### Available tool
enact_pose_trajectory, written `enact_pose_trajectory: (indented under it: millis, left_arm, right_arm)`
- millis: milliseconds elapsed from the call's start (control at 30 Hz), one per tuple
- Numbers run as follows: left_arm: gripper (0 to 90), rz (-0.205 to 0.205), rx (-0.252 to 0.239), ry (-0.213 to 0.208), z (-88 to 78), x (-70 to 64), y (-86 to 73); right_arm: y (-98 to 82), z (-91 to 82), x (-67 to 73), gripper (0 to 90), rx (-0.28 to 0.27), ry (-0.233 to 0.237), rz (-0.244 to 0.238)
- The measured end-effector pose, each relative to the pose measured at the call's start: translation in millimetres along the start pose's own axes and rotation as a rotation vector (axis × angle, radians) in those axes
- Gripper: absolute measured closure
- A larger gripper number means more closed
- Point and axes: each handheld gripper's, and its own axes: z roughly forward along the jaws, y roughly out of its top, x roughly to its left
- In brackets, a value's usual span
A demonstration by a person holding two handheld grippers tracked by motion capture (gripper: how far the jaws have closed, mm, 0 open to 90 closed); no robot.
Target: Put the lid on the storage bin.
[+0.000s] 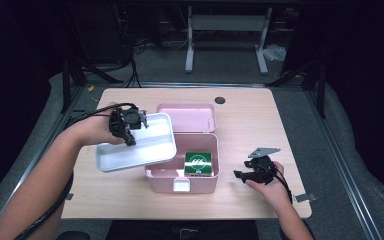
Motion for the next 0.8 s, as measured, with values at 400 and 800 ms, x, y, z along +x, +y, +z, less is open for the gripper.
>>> enact_pose_trajectory:
  millis: [400, 800]
  left_arm:
    - [89.2, 0.072, -0.028, -0.020, 7.8, -7.7, 45.7]
    - [89.1, 0.128, -0.050, -0.039, 16.5, -17.0, 80.5]
  right_arm:
    - [0.2, 0.0, -0.3, 38.5, -0.004, 0.002, -0.006]
    - [0.1, -0.8, -0.8, 38.5, -0.003, -0.005, -0.005]
